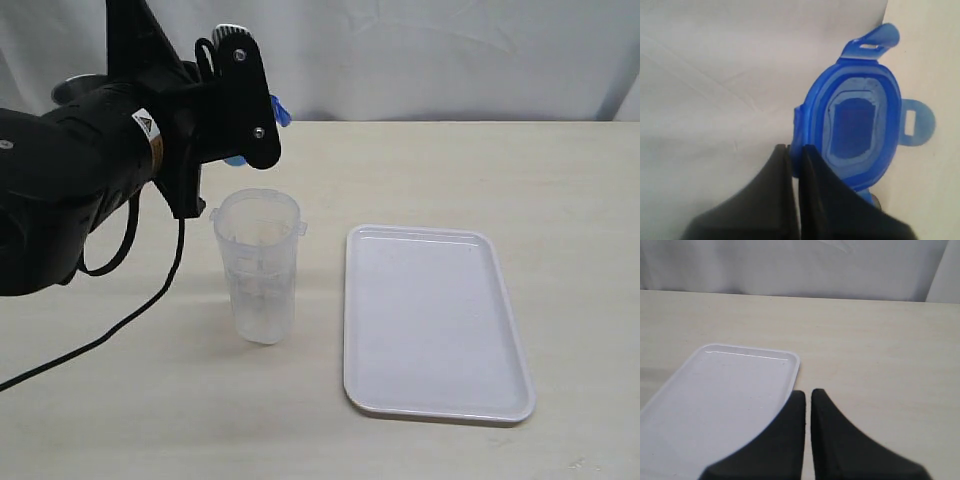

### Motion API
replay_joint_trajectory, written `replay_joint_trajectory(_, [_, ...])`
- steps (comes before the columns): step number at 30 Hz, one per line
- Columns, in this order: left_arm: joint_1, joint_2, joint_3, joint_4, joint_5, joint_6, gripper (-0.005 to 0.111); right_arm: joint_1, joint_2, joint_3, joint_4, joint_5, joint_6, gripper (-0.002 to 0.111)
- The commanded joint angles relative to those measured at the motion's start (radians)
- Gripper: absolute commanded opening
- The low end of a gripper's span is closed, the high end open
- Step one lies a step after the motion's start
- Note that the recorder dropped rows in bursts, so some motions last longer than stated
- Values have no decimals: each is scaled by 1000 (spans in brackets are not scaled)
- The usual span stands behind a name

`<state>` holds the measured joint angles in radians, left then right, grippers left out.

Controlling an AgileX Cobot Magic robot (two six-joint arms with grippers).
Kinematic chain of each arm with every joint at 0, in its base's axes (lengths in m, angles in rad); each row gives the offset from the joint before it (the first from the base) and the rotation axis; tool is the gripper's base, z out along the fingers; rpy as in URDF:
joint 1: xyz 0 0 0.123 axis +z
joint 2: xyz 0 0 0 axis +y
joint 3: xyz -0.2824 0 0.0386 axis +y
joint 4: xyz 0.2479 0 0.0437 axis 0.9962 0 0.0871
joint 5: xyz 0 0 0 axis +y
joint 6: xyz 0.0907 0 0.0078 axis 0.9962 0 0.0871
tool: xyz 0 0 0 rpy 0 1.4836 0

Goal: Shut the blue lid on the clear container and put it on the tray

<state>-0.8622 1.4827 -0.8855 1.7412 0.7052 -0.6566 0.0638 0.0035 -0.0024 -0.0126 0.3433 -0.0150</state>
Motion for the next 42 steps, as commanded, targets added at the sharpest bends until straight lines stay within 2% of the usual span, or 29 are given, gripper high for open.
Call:
replay_joint_trajectory(1, [1, -8, -6, 3, -33, -40, 0, -3, -4, 2, 1, -2, 4, 4])
replay_joint_trajectory(7, [-1, -8, -6, 3, -86, -54, 0, -3, -4, 2, 1, -2, 4, 4])
replay_joint_trajectory(14, [-48, -8, 24, 3, -86, -51, 0, -3, -4, 2, 1, -2, 4, 4])
replay_joint_trajectory(23, [-53, -8, 48, 3, -39, -51, 0, -3, -4, 2, 1, -2, 4, 4])
replay_joint_trajectory(29, [-93, -8, 48, 3, -20, -51, 0, -3, -4, 2, 1, -2, 4, 4])
replay_joint_trajectory(35, [-91, -8, 45, 3, 25, -80, 0, -3, -4, 2, 1, -2, 4, 4])
replay_joint_trajectory(42, [-91, -8, 45, 3, 8, -80, 0, -3, -4, 2, 1, -2, 4, 4])
